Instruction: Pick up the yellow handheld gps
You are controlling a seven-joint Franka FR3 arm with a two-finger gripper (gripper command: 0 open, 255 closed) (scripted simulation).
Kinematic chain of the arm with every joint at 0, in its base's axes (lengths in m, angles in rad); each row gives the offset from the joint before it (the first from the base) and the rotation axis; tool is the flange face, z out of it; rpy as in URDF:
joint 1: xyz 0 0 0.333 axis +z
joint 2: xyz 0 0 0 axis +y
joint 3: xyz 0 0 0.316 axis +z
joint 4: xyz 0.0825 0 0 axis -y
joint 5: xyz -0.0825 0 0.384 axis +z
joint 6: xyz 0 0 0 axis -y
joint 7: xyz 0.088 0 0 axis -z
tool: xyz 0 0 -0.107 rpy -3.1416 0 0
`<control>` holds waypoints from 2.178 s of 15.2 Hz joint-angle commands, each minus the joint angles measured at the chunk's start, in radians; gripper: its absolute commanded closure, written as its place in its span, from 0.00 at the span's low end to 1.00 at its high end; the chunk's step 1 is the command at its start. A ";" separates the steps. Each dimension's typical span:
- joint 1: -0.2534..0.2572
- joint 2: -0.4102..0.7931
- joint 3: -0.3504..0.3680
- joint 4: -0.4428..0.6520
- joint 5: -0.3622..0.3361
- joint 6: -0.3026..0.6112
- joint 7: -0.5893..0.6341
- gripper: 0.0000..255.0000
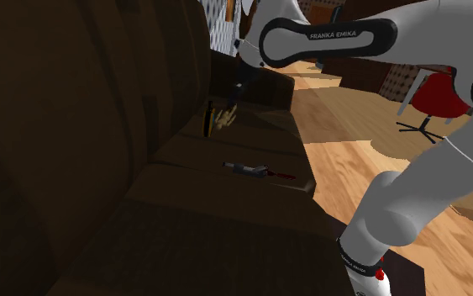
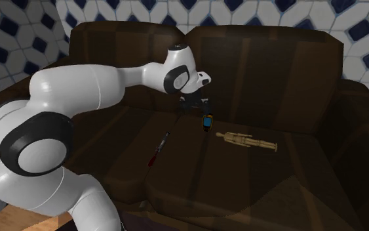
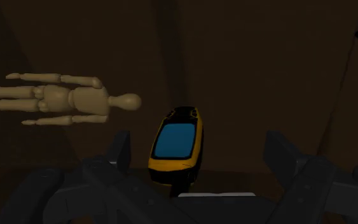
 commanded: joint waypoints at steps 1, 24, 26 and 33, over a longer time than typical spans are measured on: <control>0.002 0.066 0.006 0.051 -0.021 0.046 -0.021 0.00; 0.013 0.251 0.030 0.116 -0.105 0.248 -0.043 1.00; 0.012 0.256 0.029 0.119 -0.105 0.249 -0.044 1.00; 0.014 0.245 0.029 0.201 -0.092 0.158 -0.061 1.00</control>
